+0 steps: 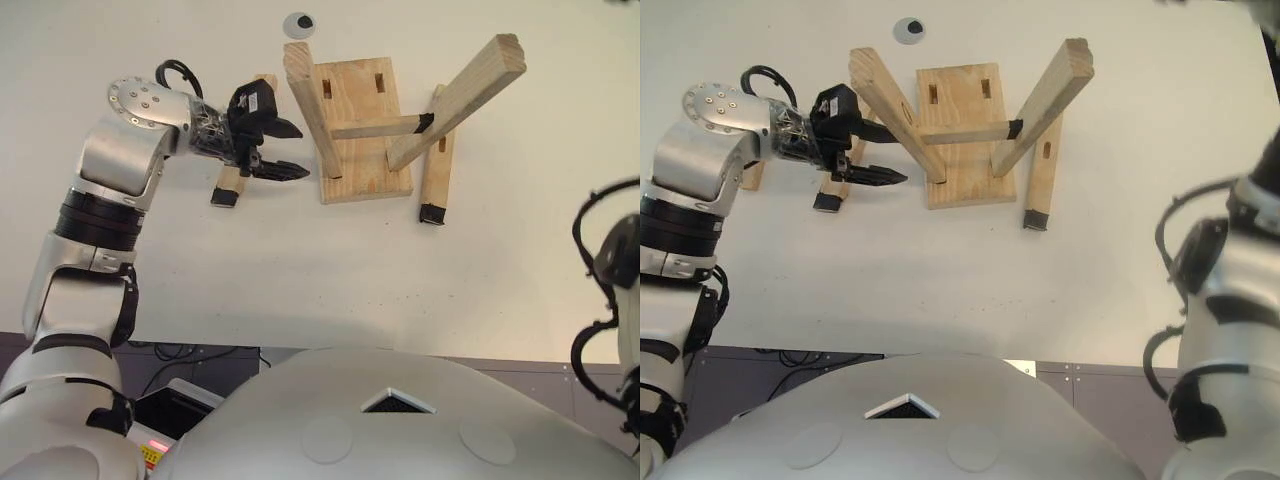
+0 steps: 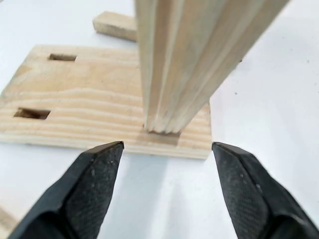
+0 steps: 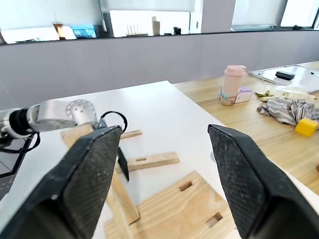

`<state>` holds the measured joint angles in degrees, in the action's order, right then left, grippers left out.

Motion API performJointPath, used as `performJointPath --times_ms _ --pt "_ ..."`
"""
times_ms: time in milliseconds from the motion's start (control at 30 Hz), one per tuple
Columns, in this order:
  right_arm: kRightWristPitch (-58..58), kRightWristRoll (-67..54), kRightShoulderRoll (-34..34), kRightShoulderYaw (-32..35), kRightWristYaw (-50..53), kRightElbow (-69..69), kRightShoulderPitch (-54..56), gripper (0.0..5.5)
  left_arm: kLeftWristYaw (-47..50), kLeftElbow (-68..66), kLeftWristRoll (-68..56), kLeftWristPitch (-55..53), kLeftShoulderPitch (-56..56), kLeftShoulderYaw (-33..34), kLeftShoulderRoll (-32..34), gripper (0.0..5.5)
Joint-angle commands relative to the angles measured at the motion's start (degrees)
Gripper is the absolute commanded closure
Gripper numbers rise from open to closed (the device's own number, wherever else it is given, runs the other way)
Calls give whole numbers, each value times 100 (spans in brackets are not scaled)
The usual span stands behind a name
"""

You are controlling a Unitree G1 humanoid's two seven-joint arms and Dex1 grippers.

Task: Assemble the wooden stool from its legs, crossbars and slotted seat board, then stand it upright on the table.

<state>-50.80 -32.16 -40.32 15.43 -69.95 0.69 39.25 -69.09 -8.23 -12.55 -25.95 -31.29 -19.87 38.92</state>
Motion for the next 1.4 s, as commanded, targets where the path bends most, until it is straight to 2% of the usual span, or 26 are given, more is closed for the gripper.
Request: performJointPath --times_ms 33,133,200,300,433,567,733,1000,1167,1300,1400 --pt "346 -226 -547 121 -656 -749 -1696 231 890 -791 439 83 -251 312 -157 225" --pt "445 -102 -423 -389 -367 -1238 -2211 231 1955 -1781 603 536 -517 663 -830 225" --pt "432 -175 -283 -676 -182 -1519 -2361 231 2231 -2256 485 988 -640 888 -1303 225" --pt "529 -143 36 -1252 103 -1786 -2584 231 1879 -2280 -43 1143 -498 1134 -1898 225" --pt "1116 707 339 -1878 928 -1254 -2470 231 962 -860 -826 492 303 934 -2046 225" --pt "1378 974 221 -1936 1065 -953 -2456 231 888 43 -824 170 897 689 -1916 225" --pt "1827 1569 391 -2088 1586 -302 -2217 231 1292 796 -865 -61 1538 408 -2168 225" --pt "2139 1914 989 -1982 2575 605 -1791 231 2229 829 -504 37 1568 267 -2644 225" --pt "2037 1793 443 -1794 2271 168 -2031 231 2121 801 -130 258 1534 391 -1954 225" --pt "1869 1425 -232 -1647 1444 -788 -2640 231 1662 1203 68 487 1644 400 -1182 225" --pt "1835 1100 -834 -1563 752 -1651 -3300 231 1838 815 479 917 1164 657 -800 225"
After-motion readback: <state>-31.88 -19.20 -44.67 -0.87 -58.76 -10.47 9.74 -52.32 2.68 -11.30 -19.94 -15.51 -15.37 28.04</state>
